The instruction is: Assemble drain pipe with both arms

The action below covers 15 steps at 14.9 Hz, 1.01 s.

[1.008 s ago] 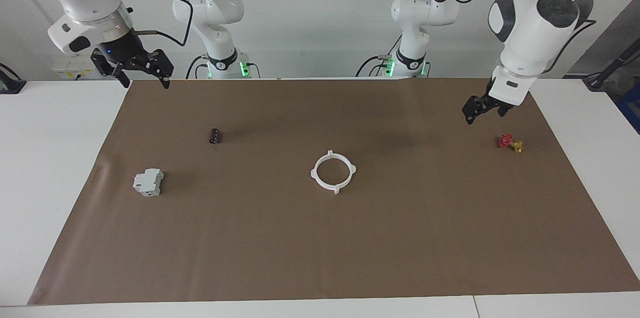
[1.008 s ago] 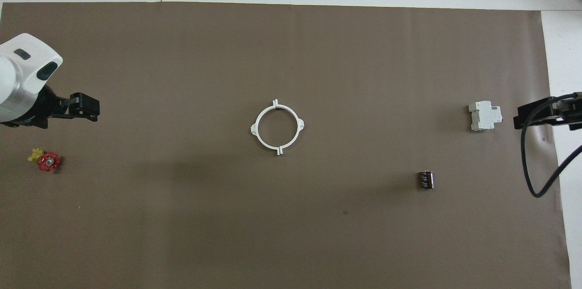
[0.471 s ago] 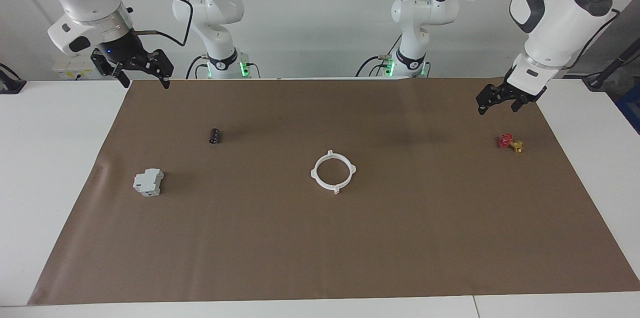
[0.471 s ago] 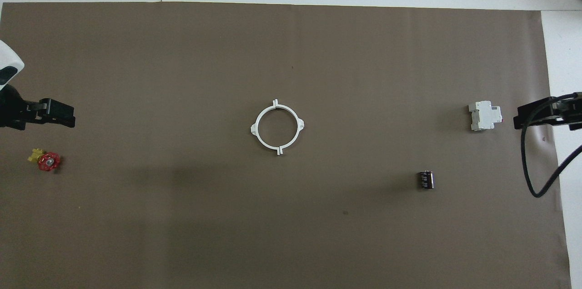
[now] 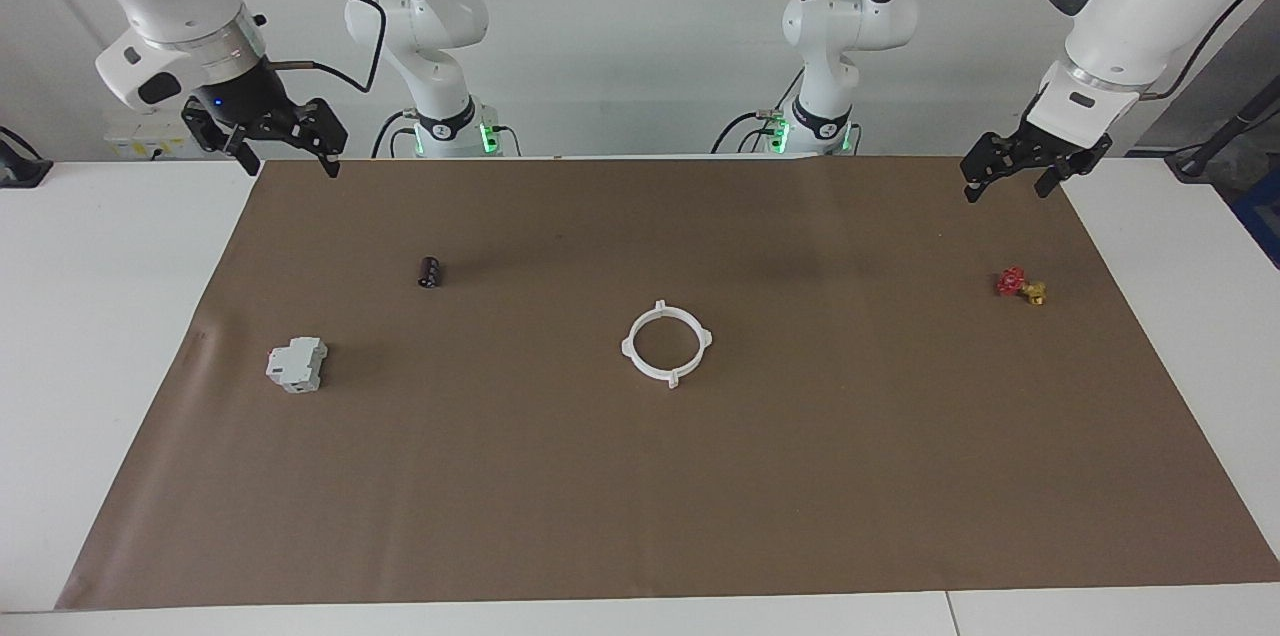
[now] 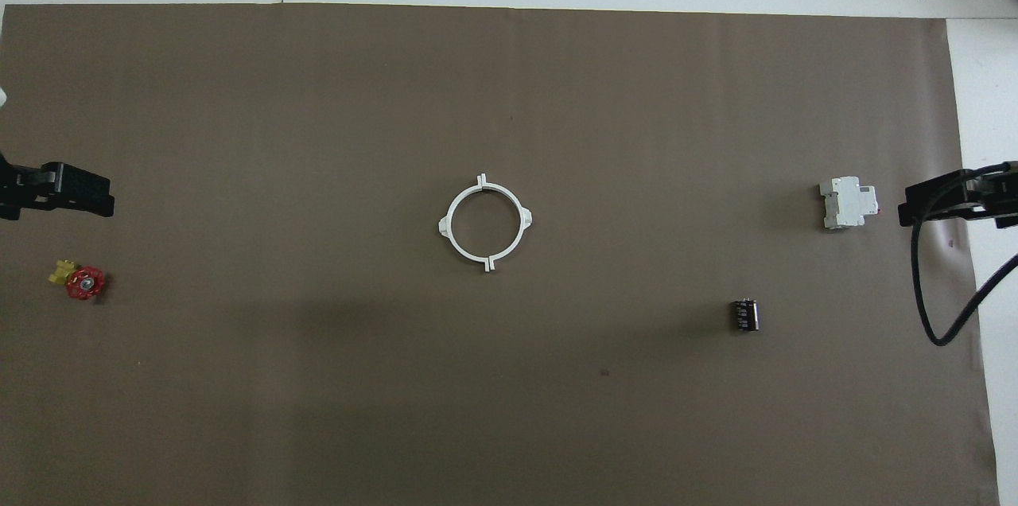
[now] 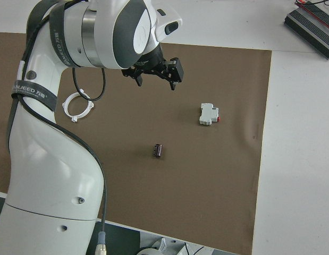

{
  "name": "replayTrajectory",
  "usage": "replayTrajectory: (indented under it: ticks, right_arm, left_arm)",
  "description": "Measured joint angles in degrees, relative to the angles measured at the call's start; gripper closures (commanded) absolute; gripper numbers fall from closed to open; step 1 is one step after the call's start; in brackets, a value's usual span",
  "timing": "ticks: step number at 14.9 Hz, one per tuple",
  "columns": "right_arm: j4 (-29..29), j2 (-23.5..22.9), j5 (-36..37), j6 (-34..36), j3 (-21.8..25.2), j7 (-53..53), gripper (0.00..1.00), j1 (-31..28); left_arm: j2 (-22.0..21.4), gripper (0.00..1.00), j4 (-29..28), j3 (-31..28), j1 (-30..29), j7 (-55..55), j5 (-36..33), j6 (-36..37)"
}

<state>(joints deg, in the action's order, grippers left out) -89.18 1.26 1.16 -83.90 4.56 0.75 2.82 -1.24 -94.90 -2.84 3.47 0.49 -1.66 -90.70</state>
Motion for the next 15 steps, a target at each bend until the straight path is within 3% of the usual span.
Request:
replayTrajectory:
  ticks: [11,15]
  right_arm:
    - [0.0,0.0,0.0,0.0,0.0,0.0,0.0,0.0]
    - [0.0,0.0,0.0,0.0,0.0,0.0,0.0,0.0]
  left_arm:
    - [0.4,0.0,-0.3,0.4,0.0,0.3,0.1,-4.3]
    - [1.1,0.0,3.0,0.7,0.6,0.4,0.2,0.9]
